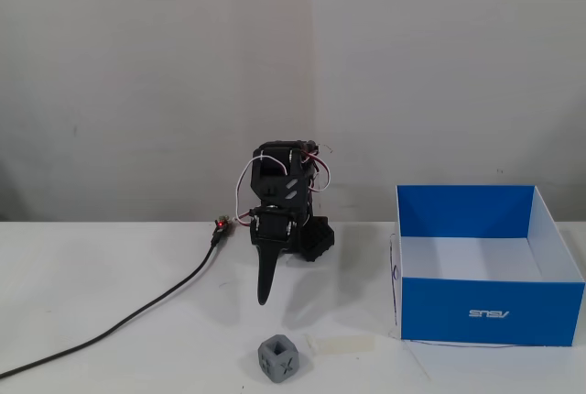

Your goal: Pick the gray block and keep it in the box.

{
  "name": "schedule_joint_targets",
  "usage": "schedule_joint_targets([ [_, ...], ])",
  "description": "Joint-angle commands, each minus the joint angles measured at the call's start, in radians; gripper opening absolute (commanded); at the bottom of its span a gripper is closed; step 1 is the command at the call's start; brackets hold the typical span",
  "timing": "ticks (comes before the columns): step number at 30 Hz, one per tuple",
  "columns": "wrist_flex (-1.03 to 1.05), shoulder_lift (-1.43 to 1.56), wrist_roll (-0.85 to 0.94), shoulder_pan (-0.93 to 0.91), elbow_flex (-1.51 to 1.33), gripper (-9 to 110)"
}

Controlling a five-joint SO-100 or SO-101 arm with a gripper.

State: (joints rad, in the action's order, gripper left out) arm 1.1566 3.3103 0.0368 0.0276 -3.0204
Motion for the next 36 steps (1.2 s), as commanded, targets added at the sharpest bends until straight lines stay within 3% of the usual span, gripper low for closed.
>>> schedule_joint_targets([
  [1, 0.003, 0.118, -0.012, -0.003, -0.006, 0],
  [36, 0.002, 0.118, 0.003, 0.026, -0.006, 0],
])
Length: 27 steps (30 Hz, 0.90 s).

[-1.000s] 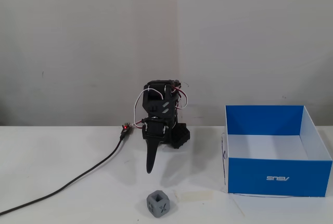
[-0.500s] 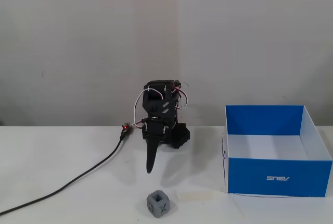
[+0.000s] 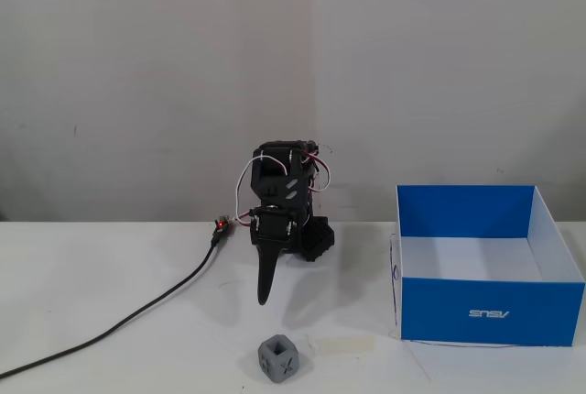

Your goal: Pick the gray block and keep it in the box.

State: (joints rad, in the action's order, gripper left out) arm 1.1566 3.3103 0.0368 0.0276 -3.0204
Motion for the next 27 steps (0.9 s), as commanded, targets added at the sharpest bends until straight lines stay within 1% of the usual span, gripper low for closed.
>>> schedule_joint_targets([
  [1, 0.002, 0.118, 0.003, 0.026, -0.006, 0],
  [4, -0.003, 0.118, 0.009, 0.014, -0.006, 0],
  [19, -0.032, 0.098, 0.164, 0.035, 0.055, 0],
  [23, -0.081, 0.021, 0.183, 0.035, 0.078, 0],
  [27, -0.101, -0.143, 0.184, 0.038, 0.166, 0],
])
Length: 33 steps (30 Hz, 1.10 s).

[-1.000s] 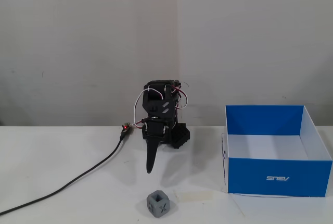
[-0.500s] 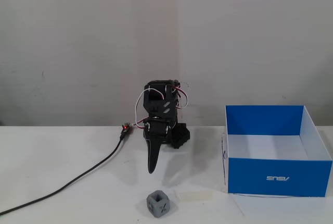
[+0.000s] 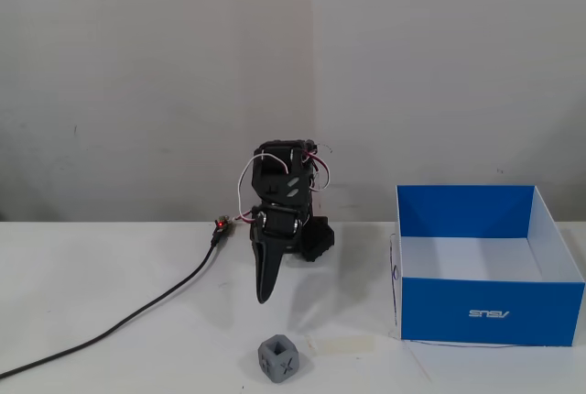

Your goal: Pick the gray block and keep it in the box.

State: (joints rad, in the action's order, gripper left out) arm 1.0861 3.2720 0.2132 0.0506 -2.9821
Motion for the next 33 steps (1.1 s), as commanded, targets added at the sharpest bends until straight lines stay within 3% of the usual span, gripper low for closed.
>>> schedule_joint_targets([
  [1, -0.031, -0.15, 0.008, 0.018, 0.155, 0],
  [17, -0.092, -0.733, 0.051, 0.075, 0.457, 1],
  [33, -0.038, -1.244, 0.129, 0.074, 0.807, 15],
])
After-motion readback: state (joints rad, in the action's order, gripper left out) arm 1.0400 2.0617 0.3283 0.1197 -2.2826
